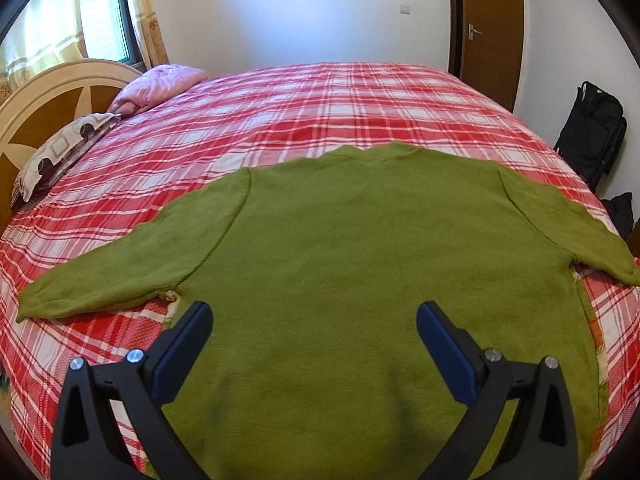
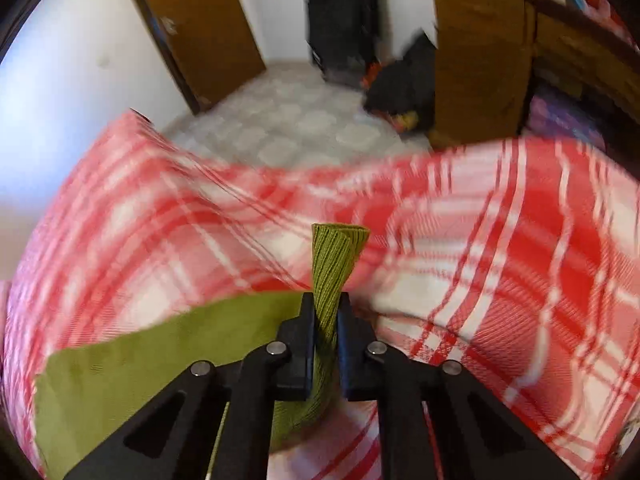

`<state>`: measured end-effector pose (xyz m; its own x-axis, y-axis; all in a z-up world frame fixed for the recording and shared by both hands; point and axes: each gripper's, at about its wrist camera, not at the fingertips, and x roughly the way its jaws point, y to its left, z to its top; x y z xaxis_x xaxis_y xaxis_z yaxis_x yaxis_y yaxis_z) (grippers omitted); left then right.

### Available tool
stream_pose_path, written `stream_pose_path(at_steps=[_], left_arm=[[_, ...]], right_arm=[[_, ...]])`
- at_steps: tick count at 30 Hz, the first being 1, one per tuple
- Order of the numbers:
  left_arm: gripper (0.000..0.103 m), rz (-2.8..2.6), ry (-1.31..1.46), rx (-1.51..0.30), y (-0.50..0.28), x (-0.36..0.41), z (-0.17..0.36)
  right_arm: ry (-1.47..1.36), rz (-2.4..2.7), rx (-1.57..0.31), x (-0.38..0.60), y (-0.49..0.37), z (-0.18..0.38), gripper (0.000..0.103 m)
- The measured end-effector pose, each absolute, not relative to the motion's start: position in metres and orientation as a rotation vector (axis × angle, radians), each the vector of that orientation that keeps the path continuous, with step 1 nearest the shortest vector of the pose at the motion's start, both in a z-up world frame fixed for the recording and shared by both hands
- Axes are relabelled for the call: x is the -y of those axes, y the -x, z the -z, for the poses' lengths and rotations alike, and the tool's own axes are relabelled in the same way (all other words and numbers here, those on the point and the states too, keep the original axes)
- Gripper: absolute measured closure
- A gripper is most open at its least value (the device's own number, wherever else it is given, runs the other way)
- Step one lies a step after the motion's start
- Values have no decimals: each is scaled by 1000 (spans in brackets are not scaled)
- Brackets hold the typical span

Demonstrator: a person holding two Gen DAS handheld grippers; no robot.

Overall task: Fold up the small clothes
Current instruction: 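Grasp the ribbed sleeve cuff with the right tool and lift it, then carry the sleeve across the sweater body and open the right tool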

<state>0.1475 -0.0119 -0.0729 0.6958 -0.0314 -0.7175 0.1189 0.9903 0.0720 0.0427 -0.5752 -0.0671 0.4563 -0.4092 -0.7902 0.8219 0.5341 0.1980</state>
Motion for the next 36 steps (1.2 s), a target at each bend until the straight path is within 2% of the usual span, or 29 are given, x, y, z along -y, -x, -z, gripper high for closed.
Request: stream_pose_path(at_steps=[5,9,14,18,27,32,36], left_arm=[[0,65,-88,-781,-148,-2,69],[0,49,-47,-770,-147,-19,65],[0,10,-27,-724,-143,-45,56],[0,-39,10,-693,-141,-78,50],[0,-164,49,-686,-149,-139,63],[0,-195,56,-697,-153,-160,72],[0,-207,72,-711,-158,-175,80]], right_arm=[[-479,717,-669,515,-59,1,94],[-373,539,-611,427,-90,-48,94],[-284,296,-580,308,-132,-67,94],[-201,139,-617,211,-171,-44,94],[-99,-106,-772,46,-229,55,94],[-47,-158,-831,5,-248,100,94],[-45,-188,-848,-9,-256,120,85]])
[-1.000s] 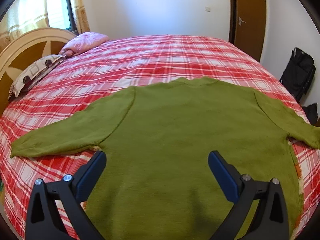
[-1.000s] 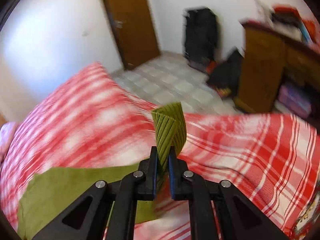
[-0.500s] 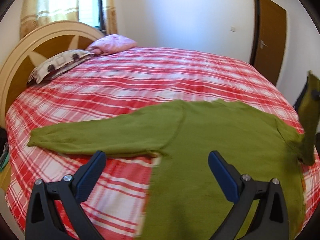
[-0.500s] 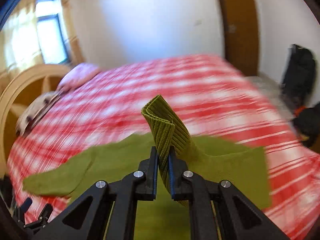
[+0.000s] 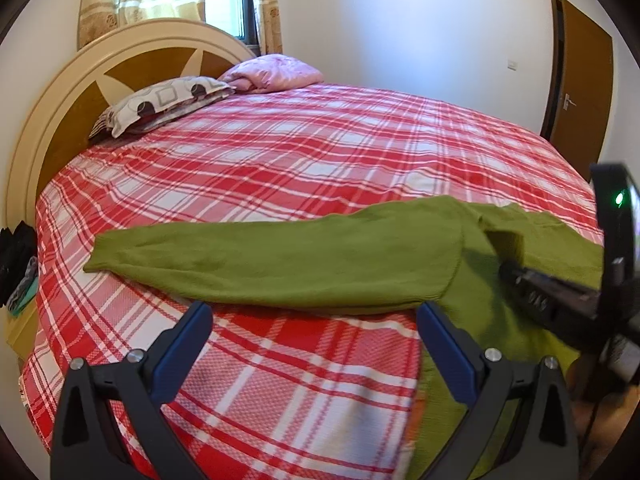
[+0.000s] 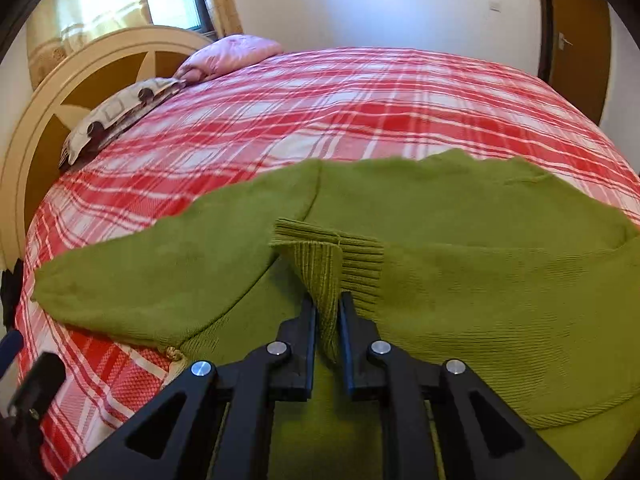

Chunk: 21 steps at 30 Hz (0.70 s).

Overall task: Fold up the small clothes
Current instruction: 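Carry the sleeve across the sweater body and open the right tool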

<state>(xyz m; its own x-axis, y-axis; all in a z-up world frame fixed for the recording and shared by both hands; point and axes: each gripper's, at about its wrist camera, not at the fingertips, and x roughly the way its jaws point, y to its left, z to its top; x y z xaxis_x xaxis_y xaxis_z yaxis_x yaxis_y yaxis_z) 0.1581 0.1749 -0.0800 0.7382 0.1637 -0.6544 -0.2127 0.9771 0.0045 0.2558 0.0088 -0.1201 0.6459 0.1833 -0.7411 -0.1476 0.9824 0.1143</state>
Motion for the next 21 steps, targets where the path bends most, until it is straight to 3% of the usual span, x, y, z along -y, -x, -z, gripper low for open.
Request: stream_pose_path(at_steps=[1,2,3,10,12,13,21], left_arm=[[0,-207,74,-714,-159,-177,81],[0,-207,77,-717,-159,-178,83],[0,-205,80,-719,-159,-180,84],[0,-201,84,-735,-162,-180,89],[0,-199,86,-737,-162,-178,88],[0,-197,85,-736,-162,-177,88],[0,-124,68,-730,-175,-141,74]], right_arm=[[-45,-230,-838,-11,-255,119,71],[-83,-298,-841,-11,-256,119,50],[-131,-354,-848,-9,-256,118,42],[-386,-449,-830,30,-250,101,45],[-364,-361,-822,44,-247,100,72],[-327,-311,-824,50,-247,100,74],[-294,-288,-921,65,-234,125,73]])
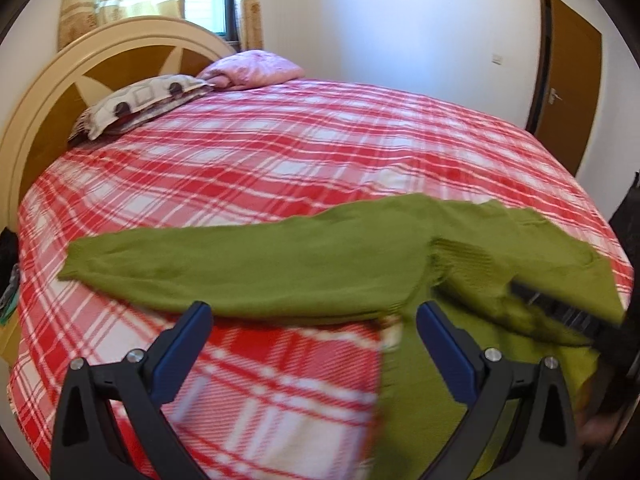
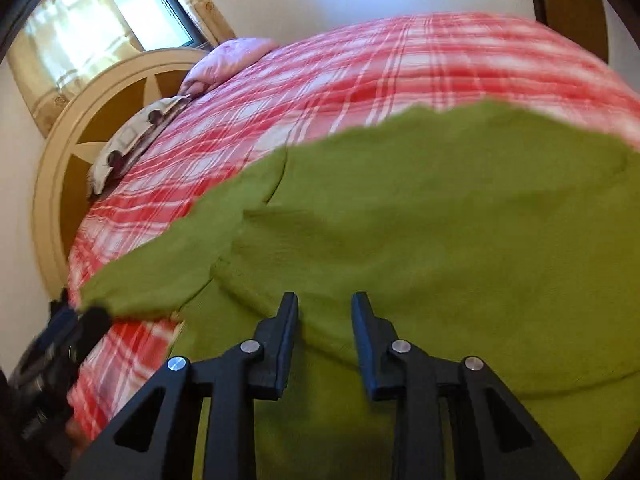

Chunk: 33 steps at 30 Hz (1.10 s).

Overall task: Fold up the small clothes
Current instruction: 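Carry the sleeve across the sweater body and open the right tool, then move the left tool to the other sleeve's cuff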

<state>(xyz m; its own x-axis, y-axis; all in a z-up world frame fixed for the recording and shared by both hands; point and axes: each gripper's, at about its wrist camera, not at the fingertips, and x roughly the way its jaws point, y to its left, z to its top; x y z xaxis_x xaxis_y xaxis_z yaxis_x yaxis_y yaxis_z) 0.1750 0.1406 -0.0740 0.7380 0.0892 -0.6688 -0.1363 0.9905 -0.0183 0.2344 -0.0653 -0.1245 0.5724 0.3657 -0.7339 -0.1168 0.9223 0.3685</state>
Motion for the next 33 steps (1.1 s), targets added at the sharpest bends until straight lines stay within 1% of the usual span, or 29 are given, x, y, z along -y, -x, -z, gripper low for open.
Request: stream_pose_path(at_steps=[2,5,6,10,12,14,16,17,18,21,28,31,33], left_arm=[[0,-97,53,-718,-183,-124,69],[0,-76,-10,-706,-195,-98,66],[0,-69,-29,-701,-201,-87,66],[0,-64,-65,-711,-219,-59,75],[0,-62,-79,-732,-229,-46,82],[0,-71,-102,-742,-242,-31,91],[0,-81,-120,-772,-251,-22,100],[0,-80,-121,-787,-253,-19,104],[0,-78,-119,-809,-256,-17,109],[0,-96,-114,-863,-261,-18,124],[0,-74,-52,-865,-260,-22,127],[0,-67,-36,-872,-262,-22,128],[0,-61,-26,-874,-262,-23,129]], right_arm=[[-320,-312,-920,73,-228,120,74],[-334,-241,-849,108,-212,100,74],[-290,-157,-797,128,-206,89,74],[-166,60,-749,181,-204,78,74],[-89,173,-744,206,-206,81,74],[-50,268,-778,228,-209,92,74],[-91,337,-827,249,-206,108,74],[-158,326,-825,262,-201,118,73],[-197,306,-797,270,-195,116,73],[-224,295,-785,274,-189,113,73],[-140,334,-809,256,-189,112,71],[-63,357,-799,242,-179,113,71],[46,355,-810,228,-171,123,69]])
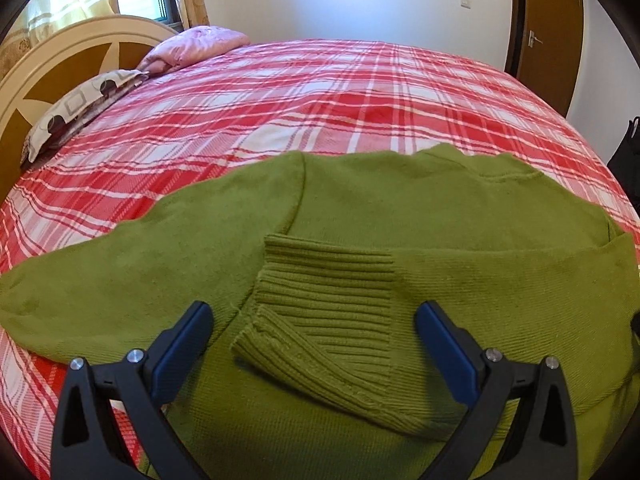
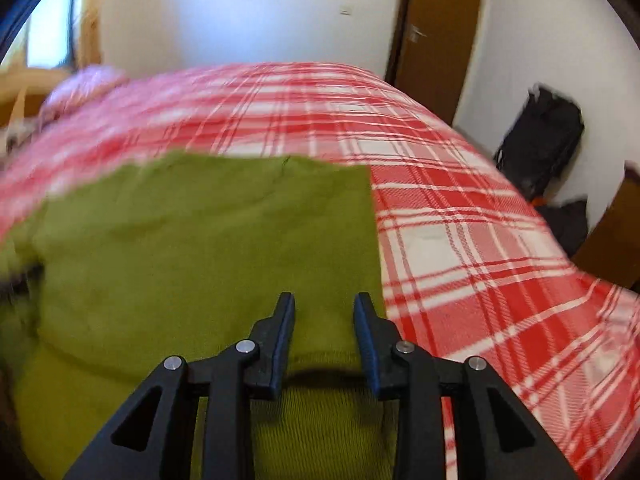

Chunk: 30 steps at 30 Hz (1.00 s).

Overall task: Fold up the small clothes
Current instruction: 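Move the left tool to the other sleeve's cuff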

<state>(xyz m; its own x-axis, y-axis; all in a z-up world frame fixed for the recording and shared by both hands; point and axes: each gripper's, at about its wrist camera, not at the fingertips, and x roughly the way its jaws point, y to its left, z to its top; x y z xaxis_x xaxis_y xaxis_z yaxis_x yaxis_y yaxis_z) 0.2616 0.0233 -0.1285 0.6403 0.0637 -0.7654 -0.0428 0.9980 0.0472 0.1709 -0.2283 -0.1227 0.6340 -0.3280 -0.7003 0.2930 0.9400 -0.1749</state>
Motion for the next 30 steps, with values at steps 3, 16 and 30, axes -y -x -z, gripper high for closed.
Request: stream_pose_path(at_steps=[3,16,30], left_arm=[[0,-59,-19,-877,-265,-24,129],[0,-41,-6,-880,-262,-30,128],[0,-476,295,-827,-212,-238,109]], right_arm=[[84,383,-796,224,-169,124,64],[143,424,-784,218,-171,127,61],[69,388,-771,226,-168,127,61]])
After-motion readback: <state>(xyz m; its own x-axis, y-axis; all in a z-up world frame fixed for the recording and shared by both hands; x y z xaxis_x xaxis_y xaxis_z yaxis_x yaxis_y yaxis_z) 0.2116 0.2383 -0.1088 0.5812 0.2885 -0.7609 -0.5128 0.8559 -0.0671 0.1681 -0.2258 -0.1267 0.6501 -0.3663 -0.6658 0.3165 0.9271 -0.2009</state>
